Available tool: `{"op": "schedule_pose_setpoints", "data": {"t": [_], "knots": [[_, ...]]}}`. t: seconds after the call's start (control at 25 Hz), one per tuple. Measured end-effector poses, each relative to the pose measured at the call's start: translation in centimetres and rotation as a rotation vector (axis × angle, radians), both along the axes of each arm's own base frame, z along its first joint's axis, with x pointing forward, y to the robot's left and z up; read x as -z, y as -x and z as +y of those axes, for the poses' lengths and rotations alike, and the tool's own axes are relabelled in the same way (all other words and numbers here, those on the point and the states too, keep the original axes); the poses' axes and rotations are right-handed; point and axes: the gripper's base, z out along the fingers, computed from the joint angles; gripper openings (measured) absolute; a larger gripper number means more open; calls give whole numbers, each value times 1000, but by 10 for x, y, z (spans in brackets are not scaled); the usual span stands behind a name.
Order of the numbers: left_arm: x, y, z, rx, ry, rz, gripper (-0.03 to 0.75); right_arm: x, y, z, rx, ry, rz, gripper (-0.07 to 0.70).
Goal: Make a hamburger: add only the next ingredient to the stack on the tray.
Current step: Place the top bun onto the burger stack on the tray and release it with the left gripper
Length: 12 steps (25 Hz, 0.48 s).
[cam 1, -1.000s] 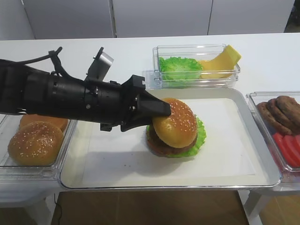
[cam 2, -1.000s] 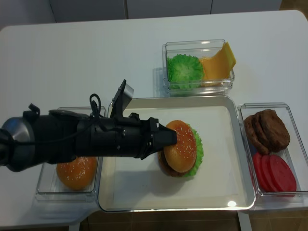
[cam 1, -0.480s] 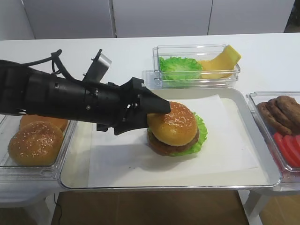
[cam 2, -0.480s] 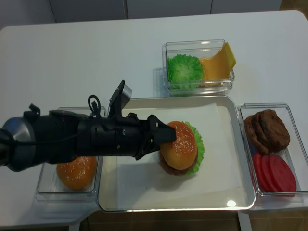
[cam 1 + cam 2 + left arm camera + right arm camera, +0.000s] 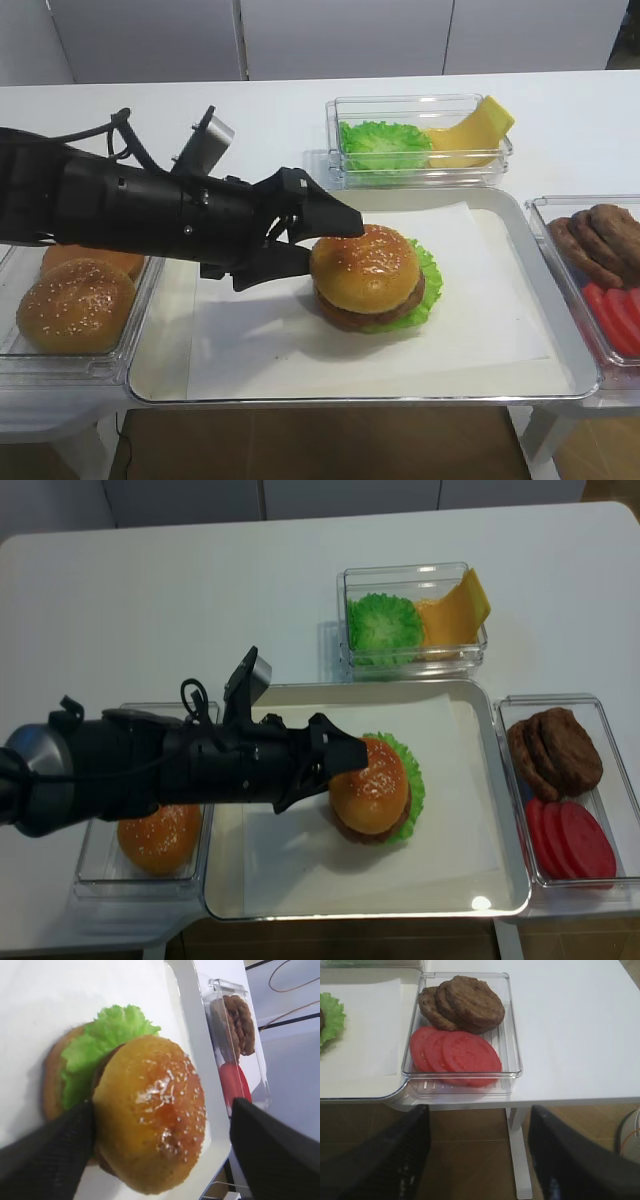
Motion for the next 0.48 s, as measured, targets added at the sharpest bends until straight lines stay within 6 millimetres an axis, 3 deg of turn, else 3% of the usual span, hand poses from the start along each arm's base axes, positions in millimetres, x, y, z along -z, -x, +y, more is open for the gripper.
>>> {"op": "schedule_pose_setpoints", "data": {"t": [0.48], "knots": [[1, -1, 1, -19, -14, 2, 648, 0, 0, 0, 1, -2, 0, 467]]}}
